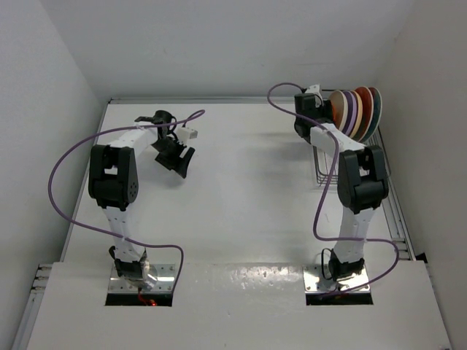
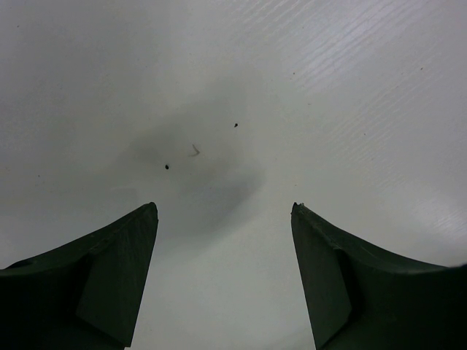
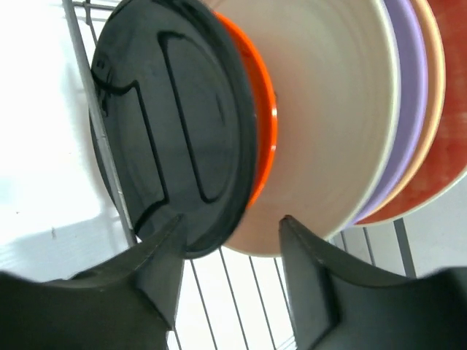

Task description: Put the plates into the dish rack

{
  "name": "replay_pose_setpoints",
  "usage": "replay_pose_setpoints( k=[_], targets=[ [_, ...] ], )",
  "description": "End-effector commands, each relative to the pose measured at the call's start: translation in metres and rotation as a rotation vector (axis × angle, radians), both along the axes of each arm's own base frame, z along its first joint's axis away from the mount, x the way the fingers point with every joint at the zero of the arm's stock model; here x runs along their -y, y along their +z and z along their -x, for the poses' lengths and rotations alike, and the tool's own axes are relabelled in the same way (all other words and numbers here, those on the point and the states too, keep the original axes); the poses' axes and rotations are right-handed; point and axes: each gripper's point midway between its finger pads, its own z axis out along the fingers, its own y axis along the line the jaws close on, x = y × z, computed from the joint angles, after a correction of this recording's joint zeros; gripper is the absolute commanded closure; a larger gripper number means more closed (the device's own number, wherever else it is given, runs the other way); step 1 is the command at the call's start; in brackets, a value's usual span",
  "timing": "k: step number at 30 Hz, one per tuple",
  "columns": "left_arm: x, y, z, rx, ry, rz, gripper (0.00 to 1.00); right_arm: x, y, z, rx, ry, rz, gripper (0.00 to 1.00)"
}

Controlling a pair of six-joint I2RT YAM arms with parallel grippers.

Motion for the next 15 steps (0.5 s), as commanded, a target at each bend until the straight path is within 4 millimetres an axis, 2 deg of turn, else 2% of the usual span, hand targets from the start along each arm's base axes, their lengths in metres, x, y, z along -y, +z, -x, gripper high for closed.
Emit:
replay_pose_setpoints(
  k=[1,3,5,6,7,8,9,10,11,12,13,14,15],
  targets=[
    [-0.001,0.024,-0.004,0.058,0.016,0.025,0.21,-0.004,0.074,-0.005,0.185,0.016,-0.101,0.4],
    [-0.001,0.024,-0.004,0.058,0.016,0.025,0.21,-0.004,0.095,0.001,0.217,0.041,-0.128,0.35],
    [-0.001,0.024,-0.004,0.058,0.016,0.025,0.21,-0.001,0.103,0.006,0.229,0.046,-0.149,0.26],
    [-0.001,0.024,-0.004,0.058,0.016,0.025,0.21,-0.005,0.122,0.013,0.251,0.082,-0.181,0.22],
    [-0.002,0.024,-0.004,0.059,0.018,0.016,0.21,0.003,0.122,0.019,0.254,0.067,-0.207,0.18],
    [-0.002,0.027,-0.007,0.068,0.018,0.017,0.21,0.002,0.124,0.022,0.258,0.078,-0.231,0.1],
    [-0.002,0.027,-0.007,0.068,0.018,0.017,0.21,-0.01,0.131,0.036,0.245,0.15,-0.3,0.06],
    [-0.002,0.027,-0.007,0.068,0.018,0.017,0.21,-0.003,0.132,0.044,0.258,0.136,-0.355,0.0],
    [-0.002,0.027,-0.007,0.068,0.018,0.017,0.21,-0.025,0.144,0.05,0.275,0.257,-0.454,0.0],
    [-0.002,0.029,-0.01,0.077,0.018,0.018,0.21,-0.023,0.133,0.069,0.267,0.256,-0.51,0.0],
    [-0.004,0.029,-0.01,0.078,0.021,0.007,0.21,-0.022,0.147,0.083,0.322,0.271,-0.559,0.0],
    [-0.004,0.029,-0.01,0.078,0.021,0.007,0.21,-0.038,0.143,0.101,0.315,0.355,-0.636,0.0],
    [-0.005,0.031,-0.013,0.088,0.023,-0.002,0.2,-0.037,0.121,0.114,0.292,0.323,-0.693,0.0]
  ],
)
